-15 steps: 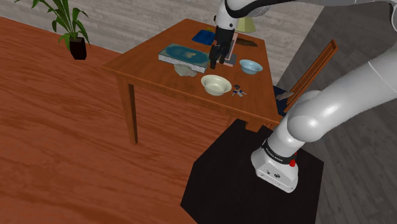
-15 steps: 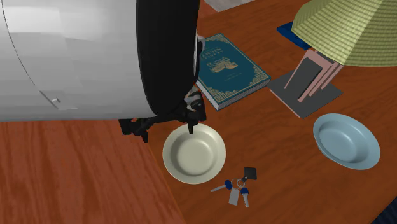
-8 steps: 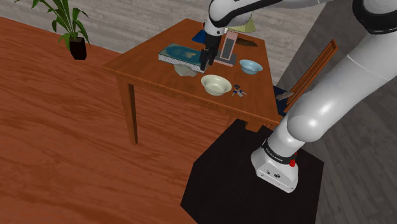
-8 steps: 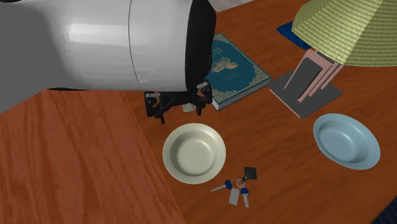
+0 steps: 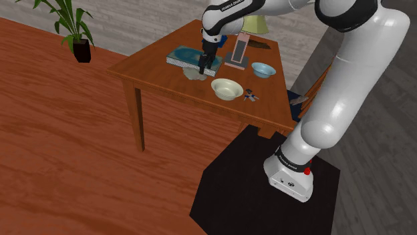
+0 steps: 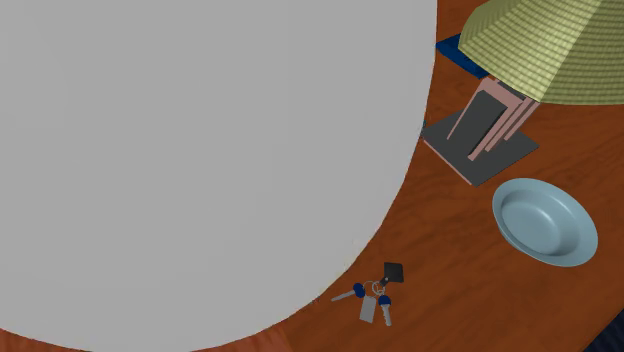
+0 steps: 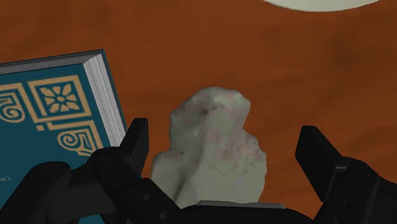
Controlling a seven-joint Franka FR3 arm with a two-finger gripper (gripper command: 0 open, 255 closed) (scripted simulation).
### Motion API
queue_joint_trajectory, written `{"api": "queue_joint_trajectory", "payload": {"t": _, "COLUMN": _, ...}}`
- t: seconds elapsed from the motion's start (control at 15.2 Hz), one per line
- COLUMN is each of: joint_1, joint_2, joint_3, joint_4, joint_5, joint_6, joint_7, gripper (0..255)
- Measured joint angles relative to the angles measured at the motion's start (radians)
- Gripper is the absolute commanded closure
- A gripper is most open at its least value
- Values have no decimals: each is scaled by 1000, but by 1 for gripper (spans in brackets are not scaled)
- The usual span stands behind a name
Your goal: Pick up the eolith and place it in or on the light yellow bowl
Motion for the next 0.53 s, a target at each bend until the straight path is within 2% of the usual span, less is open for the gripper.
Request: {"api": "queue_joint_trajectory", "payload": {"t": 0.53, "joint_1": -6, "joint_2": 80, "joint_3": 5, "joint_4": -9, "joint_5": 20, "joint_6": 91, "joint_7": -26, "gripper": 0}}
